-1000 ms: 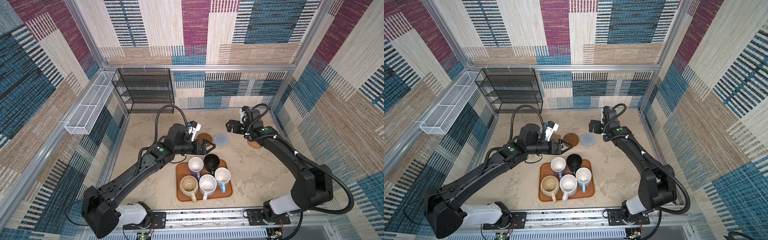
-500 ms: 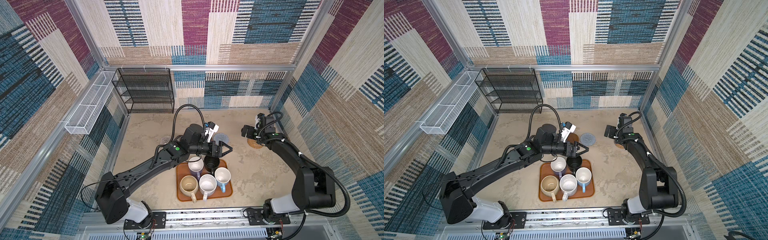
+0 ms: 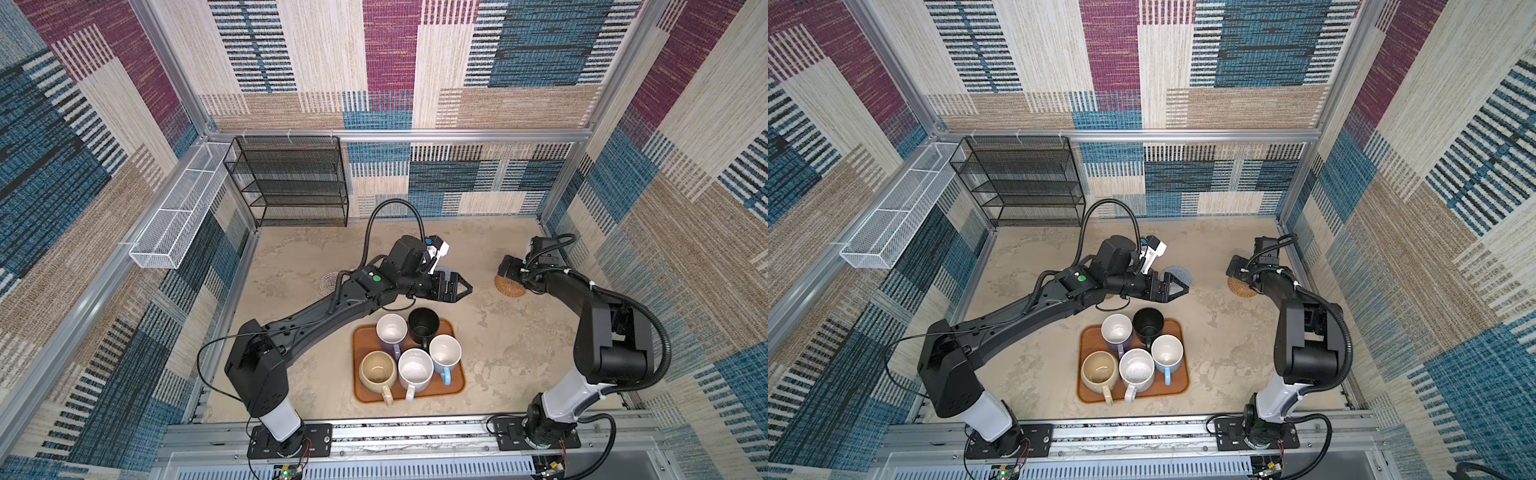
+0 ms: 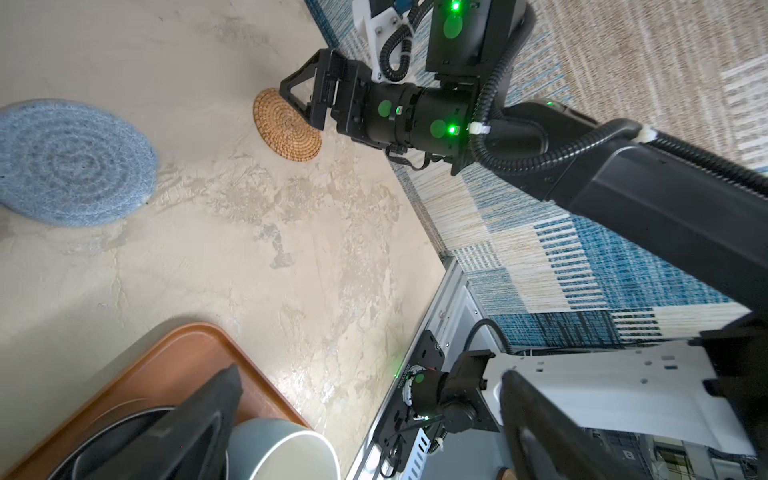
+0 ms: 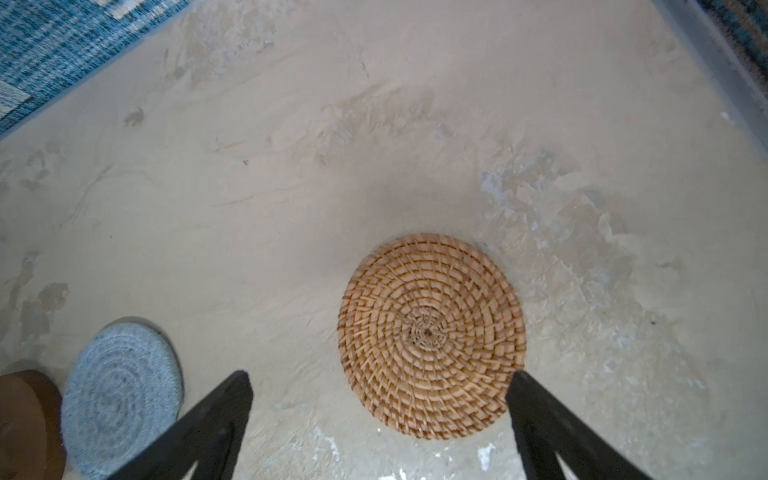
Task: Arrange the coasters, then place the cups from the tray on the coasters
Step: 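Move the right gripper over the rattan coaster, then lower the right gripper and grasp the rattan coaster, then drag the rattan coaster with the right gripper next to the blue-grey coaster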
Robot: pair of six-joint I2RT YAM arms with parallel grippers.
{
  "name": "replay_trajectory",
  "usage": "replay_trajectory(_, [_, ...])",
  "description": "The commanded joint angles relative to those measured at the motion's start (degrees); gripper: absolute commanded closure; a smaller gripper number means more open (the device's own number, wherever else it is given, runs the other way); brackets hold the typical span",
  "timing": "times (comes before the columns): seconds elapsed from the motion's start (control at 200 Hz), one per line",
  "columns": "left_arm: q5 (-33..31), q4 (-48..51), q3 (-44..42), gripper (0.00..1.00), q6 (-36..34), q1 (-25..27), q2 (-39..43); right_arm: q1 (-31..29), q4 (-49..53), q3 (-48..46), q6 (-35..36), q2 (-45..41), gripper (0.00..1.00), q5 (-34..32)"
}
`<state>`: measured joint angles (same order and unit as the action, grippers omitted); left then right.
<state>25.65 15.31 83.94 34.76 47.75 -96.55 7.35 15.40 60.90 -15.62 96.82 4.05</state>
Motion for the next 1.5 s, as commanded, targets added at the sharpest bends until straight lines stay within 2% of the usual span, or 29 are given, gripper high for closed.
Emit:
replay_trajectory(0.0, [-0.48, 2.24, 2.65, 0.0, -2.24, -0.05, -2.29, 0.12, -1.83, 1.33, -0.53, 1.96, 0.07, -0.27])
replay_trajectory(0.125, [-1.9, 3.71, 4.75, 0.01, -2.98, -0.08, -4.25, 0.17, -0.38, 3.74, -2.22, 4.97, 0.18, 0.39])
replay_trajectory(0.285, [-2.03, 4.07, 5.09, 0.01, -3.81, -0.28, -4.78, 0.16, 0.64, 3.91, -1.92, 6.62, 0.2, -2.7])
replay_trajectory(0.371, [-2.02, 4.26, 4.89, 0.01, -4.0, -0.62, -4.88, 0.19, 0.69, 3.85, -1.26, 6.83, 0.26, -2.87])
replay_trajectory(0.561, [-0.75, 3.59, 4.14, 0.01, -3.39, -1.6, -5.08, 0.27, 1.15, 4.49, -0.43, 9.19, 0.4, -2.31])
replay_trajectory(0.726, [-0.36, 3.18, 3.38, 0.01, -3.41, -2.44, -5.07, 0.29, 0.94, 4.51, -0.04, 10.68, 0.44, -2.34])
replay_trajectory(0.881, [0.67, 2.77, 2.57, 0.01, -3.25, -3.43, -5.16, 0.16, 2.08, 5.27, -0.09, 12.16, 0.53, 0.31])
replay_trajectory(1.242, [1.1, -0.01, -3.1, 0.01, -2.16, -5.95, -1.35, -5.59, 4.46, 4.88, 0.63, 12.2, 0.55, -0.15])
replay_trajectory(1.497, [0.66, -1.16, -6.83, 0.02, -1.46, -6.97, 2.39, -9.34, 4.06, 5.01, 0.95, 12.04, 0.56, 2.3])
